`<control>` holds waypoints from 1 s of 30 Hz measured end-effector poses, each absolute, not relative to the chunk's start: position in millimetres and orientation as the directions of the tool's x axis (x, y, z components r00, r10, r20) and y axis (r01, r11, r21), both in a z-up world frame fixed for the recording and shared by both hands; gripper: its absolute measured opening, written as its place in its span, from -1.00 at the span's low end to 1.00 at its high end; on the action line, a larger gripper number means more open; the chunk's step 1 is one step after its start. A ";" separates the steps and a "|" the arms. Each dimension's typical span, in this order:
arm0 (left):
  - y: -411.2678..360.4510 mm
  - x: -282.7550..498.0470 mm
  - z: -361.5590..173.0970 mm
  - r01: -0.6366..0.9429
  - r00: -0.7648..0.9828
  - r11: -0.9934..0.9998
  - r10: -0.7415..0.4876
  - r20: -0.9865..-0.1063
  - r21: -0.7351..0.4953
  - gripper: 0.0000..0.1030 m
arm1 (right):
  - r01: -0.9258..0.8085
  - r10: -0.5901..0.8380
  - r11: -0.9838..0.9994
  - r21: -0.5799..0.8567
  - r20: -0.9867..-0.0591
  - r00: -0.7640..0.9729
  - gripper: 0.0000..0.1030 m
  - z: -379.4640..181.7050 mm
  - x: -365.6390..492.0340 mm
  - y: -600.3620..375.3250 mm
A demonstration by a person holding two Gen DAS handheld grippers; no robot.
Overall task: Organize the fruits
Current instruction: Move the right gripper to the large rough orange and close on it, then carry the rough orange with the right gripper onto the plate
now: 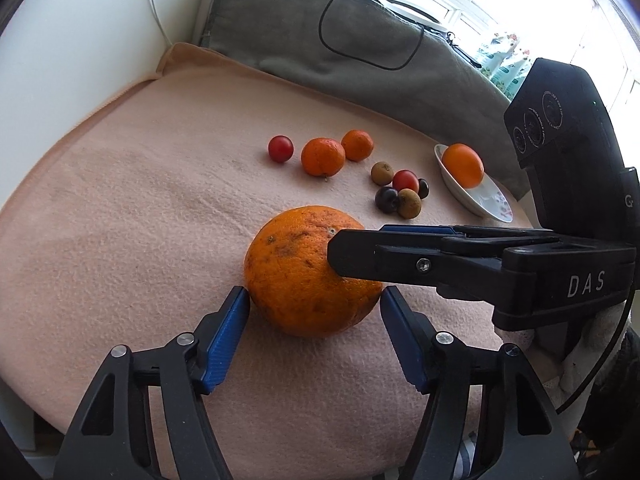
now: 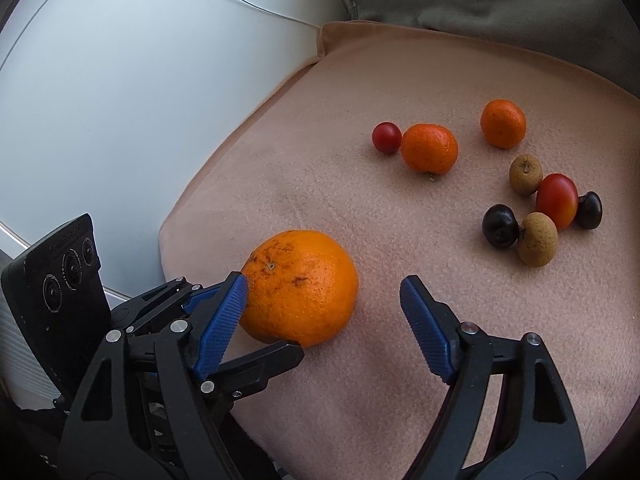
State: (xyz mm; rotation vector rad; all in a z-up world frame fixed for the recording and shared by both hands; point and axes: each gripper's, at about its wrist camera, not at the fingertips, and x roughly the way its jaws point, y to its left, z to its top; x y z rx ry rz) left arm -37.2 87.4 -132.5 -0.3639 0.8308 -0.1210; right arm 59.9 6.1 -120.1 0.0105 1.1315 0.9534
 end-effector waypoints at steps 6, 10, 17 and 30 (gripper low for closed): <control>88.0 -38.1 -133.5 -0.034 0.673 0.927 -0.255 -0.694 -0.373 0.31 | -0.629 0.669 0.600 0.495 -0.742 0.054 0.43 -124.0 63.8 11.9; 88.8 -38.3 -133.8 -0.032 0.673 0.926 -0.258 -0.693 -0.376 0.31 | -0.621 0.682 0.584 0.523 -0.731 0.025 0.36 -128.3 64.2 14.7; 87.5 -38.5 -133.5 -0.031 0.675 0.928 -0.254 -0.693 -0.370 0.30 | -0.613 0.692 0.572 0.545 -0.722 0.005 0.28 -129.8 65.3 14.8; 78.5 -32.9 -126.9 -0.021 0.680 0.935 -0.247 -0.691 -0.355 0.30 | -0.625 0.690 0.582 0.521 -0.723 0.040 0.25 -119.8 57.2 3.5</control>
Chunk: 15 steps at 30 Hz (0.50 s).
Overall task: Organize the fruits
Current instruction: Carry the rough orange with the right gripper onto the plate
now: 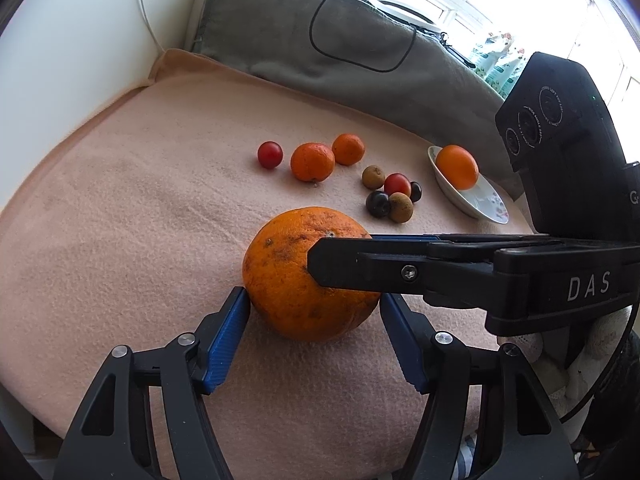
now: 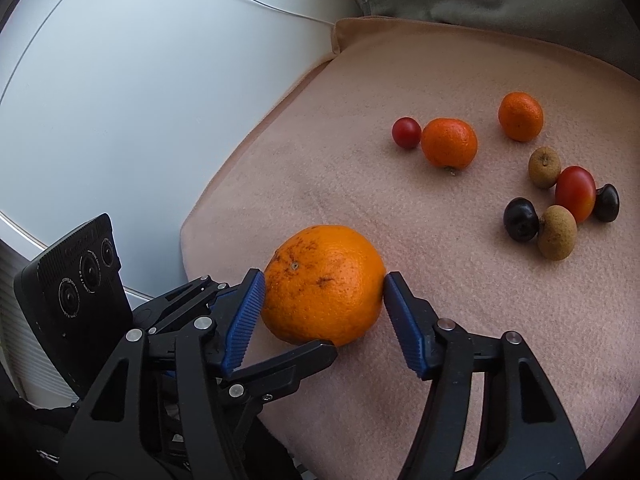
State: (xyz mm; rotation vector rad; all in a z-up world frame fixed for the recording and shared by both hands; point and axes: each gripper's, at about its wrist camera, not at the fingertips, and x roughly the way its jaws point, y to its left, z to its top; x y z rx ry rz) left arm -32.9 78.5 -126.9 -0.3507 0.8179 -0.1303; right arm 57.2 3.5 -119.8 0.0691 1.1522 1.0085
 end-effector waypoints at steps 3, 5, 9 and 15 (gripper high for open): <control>72.8 -29.2 -122.7 -0.007 0.683 0.938 -0.249 -0.687 -0.347 0.30 | -0.617 0.695 0.587 0.524 -0.717 0.053 0.25 -117.1 58.0 -4.0; 68.5 -25.9 -119.7 0.005 0.685 0.938 -0.255 -0.682 -0.346 0.30 | -0.617 0.697 0.591 0.520 -0.714 0.067 0.25 -113.8 58.2 -11.3; 56.0 -18.8 -114.1 0.036 0.689 0.940 -0.269 -0.673 -0.339 0.30 | -0.610 0.699 0.605 0.513 -0.708 0.098 0.25 -105.6 61.2 -27.8; 31.2 -5.1 -105.9 0.093 0.689 0.939 -0.302 -0.660 -0.332 0.30 | -0.584 0.700 0.633 0.508 -0.698 0.151 0.24 -93.6 66.2 -60.0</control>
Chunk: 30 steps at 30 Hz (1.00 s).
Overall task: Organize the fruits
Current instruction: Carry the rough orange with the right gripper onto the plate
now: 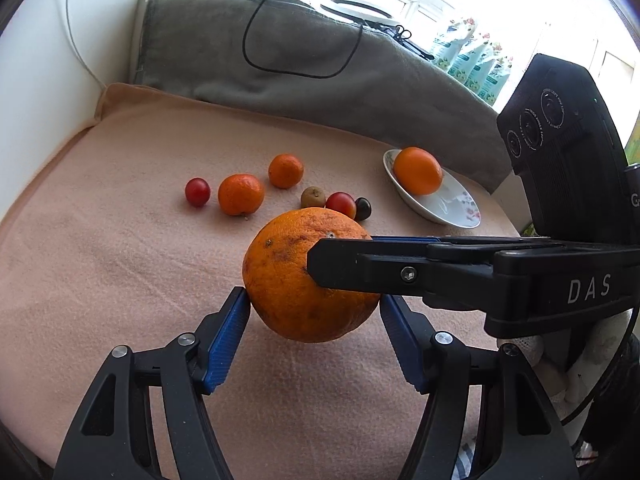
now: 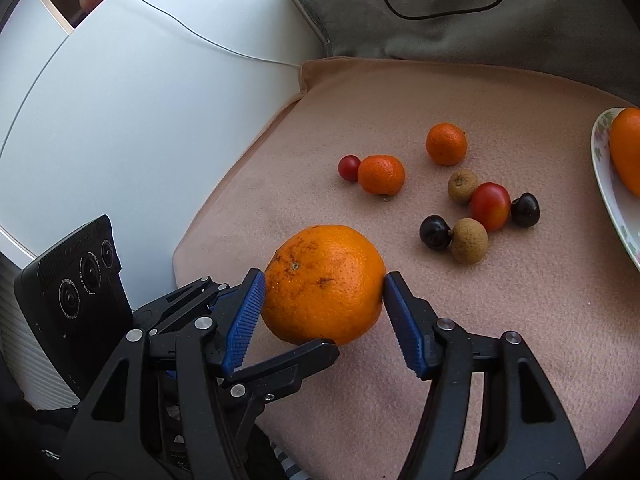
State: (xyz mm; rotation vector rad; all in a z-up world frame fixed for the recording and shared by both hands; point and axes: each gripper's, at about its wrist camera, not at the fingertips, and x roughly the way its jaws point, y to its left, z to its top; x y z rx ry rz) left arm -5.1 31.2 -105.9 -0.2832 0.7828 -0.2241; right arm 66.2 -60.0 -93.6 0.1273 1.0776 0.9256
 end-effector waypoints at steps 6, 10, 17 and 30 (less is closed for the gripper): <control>0.5 14.4 -95.9 0.167 0.682 0.933 -0.344 -0.646 -0.320 0.30 | -0.546 0.691 0.671 0.502 -0.691 0.214 0.24 -83.2 74.7 -100.7; -21.9 27.4 -88.9 0.215 0.675 0.925 -0.373 -0.636 -0.314 0.30 | -0.517 0.681 0.696 0.498 -0.686 0.257 0.24 -75.8 80.9 -130.2; -61.6 51.1 -79.7 0.293 0.658 0.908 -0.420 -0.625 -0.300 0.30 | -0.460 0.663 0.734 0.500 -0.674 0.326 0.24 -66.1 91.9 -180.6; -129.5 94.6 -78.0 0.401 0.605 0.867 -0.492 -0.626 -0.295 0.30 | -0.336 0.618 0.786 0.519 -0.669 0.413 0.24 -65.8 119.9 -260.5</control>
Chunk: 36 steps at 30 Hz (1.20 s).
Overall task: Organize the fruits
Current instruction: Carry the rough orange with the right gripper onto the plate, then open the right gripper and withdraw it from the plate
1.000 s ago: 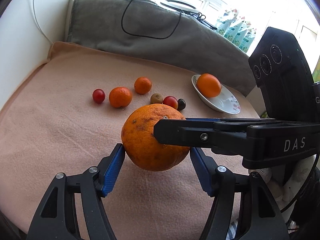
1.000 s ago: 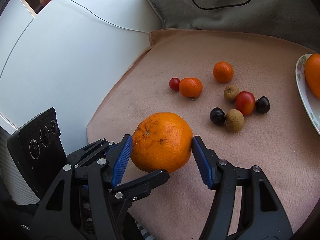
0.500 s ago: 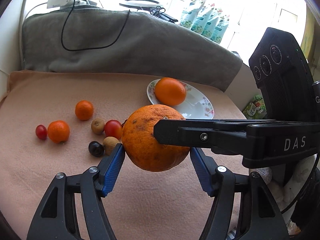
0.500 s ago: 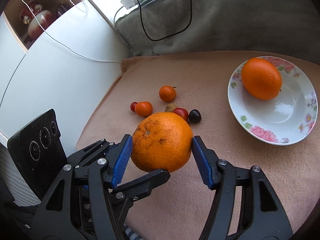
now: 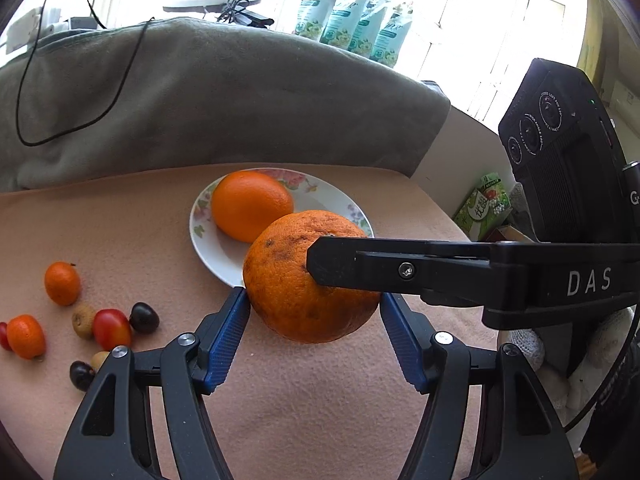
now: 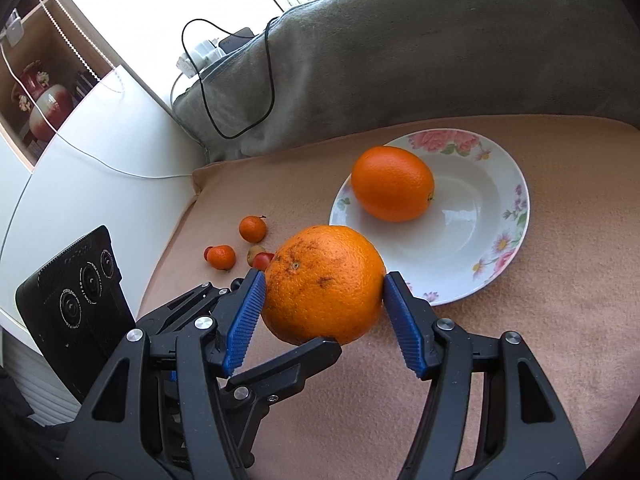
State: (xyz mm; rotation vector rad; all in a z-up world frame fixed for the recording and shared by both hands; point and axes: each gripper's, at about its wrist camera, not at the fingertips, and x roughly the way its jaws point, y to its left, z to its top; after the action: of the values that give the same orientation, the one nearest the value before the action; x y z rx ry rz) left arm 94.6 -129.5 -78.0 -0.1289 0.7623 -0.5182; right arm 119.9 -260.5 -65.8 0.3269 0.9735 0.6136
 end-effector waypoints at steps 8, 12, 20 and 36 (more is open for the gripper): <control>-148.6 115.2 -83.8 0.422 0.568 0.849 -0.520 -0.638 -0.317 0.31 | -0.275 0.593 0.804 0.527 -0.679 0.433 0.24 -74.9 136.2 -286.0; -154.0 123.4 -86.7 0.423 0.555 0.845 -0.527 -0.644 -0.327 0.31 | -0.253 0.590 0.806 0.536 -0.682 0.433 0.24 -79.5 144.7 -295.7; -155.4 127.5 -90.5 0.415 0.551 0.853 -0.513 -0.658 -0.318 0.26 | -0.207 0.534 0.838 0.504 -0.684 0.497 0.25 -73.4 153.1 -309.8; -115.1 102.9 -75.0 0.369 0.630 0.885 -0.462 -0.624 -0.283 0.26 | -0.184 0.485 0.860 0.476 -0.651 0.584 0.40 -55.0 125.3 -324.6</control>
State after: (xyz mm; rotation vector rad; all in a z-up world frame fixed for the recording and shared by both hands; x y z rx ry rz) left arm 102.9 -115.1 -75.0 -0.1324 0.7505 -0.4772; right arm 125.3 -324.6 -55.0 0.3802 0.8651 0.4010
